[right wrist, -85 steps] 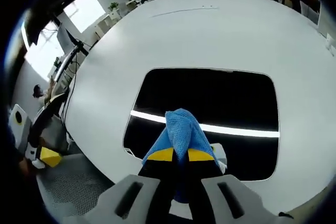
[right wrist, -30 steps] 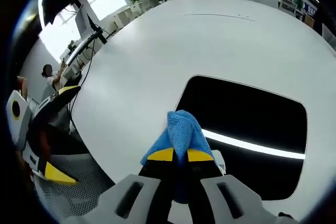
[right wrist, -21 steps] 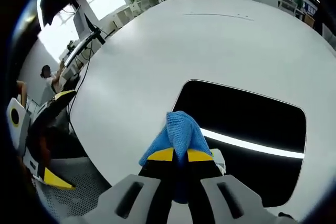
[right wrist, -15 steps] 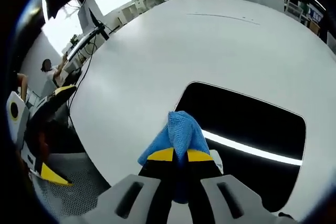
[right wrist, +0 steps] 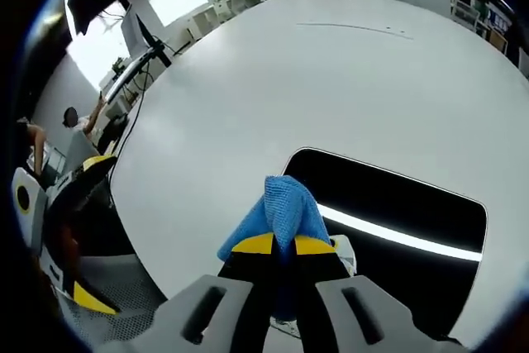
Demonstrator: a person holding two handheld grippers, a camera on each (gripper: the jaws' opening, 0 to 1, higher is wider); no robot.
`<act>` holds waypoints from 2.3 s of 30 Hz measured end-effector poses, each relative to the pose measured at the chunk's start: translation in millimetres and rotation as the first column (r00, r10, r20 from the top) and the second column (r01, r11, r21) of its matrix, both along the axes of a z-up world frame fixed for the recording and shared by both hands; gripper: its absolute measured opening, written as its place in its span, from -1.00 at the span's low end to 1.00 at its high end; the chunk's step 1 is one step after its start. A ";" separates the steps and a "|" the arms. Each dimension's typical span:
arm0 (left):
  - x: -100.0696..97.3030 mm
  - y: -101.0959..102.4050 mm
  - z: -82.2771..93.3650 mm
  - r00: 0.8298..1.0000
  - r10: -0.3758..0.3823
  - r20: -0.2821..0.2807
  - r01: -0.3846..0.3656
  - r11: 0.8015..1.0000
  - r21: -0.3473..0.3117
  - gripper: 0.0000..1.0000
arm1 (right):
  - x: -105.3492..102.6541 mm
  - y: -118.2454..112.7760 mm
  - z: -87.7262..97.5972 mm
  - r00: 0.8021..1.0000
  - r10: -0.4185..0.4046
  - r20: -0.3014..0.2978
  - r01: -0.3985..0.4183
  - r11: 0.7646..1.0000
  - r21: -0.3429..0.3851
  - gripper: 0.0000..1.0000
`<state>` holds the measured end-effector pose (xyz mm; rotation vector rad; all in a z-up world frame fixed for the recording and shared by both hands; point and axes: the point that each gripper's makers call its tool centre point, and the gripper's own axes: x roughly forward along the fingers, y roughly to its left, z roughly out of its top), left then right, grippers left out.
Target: Wipe the mirror surface with the cleaning cloth until all visible marks leave the cleaned area.
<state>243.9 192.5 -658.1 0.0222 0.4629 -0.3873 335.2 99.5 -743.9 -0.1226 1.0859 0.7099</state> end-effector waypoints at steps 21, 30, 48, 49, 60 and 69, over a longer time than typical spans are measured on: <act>5.0 4.1 1.6 1.000 0.004 0.020 -0.004 1.000 0.001 0.98 | 56.6 7.8 7.4 0.998 -0.055 0.021 0.055 0.999 -0.001 -0.99; 6.4 6.9 1.6 0.999 0.012 0.030 -0.013 1.000 0.012 0.98 | 61.3 -5.1 8.0 0.997 -0.076 0.032 0.076 0.997 0.016 -0.99; 5.1 5.0 2.1 0.999 0.009 0.031 -0.009 1.000 0.010 0.98 | 60.9 -37.9 9.3 0.997 -0.068 0.023 0.069 0.997 -0.046 -0.99; 5.1 3.8 2.5 0.999 0.006 0.032 -0.006 1.000 0.003 0.98 | 62.6 -40.0 8.6 0.997 -0.072 0.024 0.073 0.996 -0.048 -0.99; 5.2 3.0 0.2 1.000 -0.002 0.024 0.002 1.000 0.013 0.98 | 67.7 -43.9 5.5 0.994 -0.103 0.027 0.105 0.993 -0.059 -0.99; 4.7 2.1 0.6 1.000 -0.006 0.025 0.005 1.000 0.018 0.98 | 66.1 -44.6 2.0 0.991 -0.132 0.014 0.133 0.990 -0.051 -0.99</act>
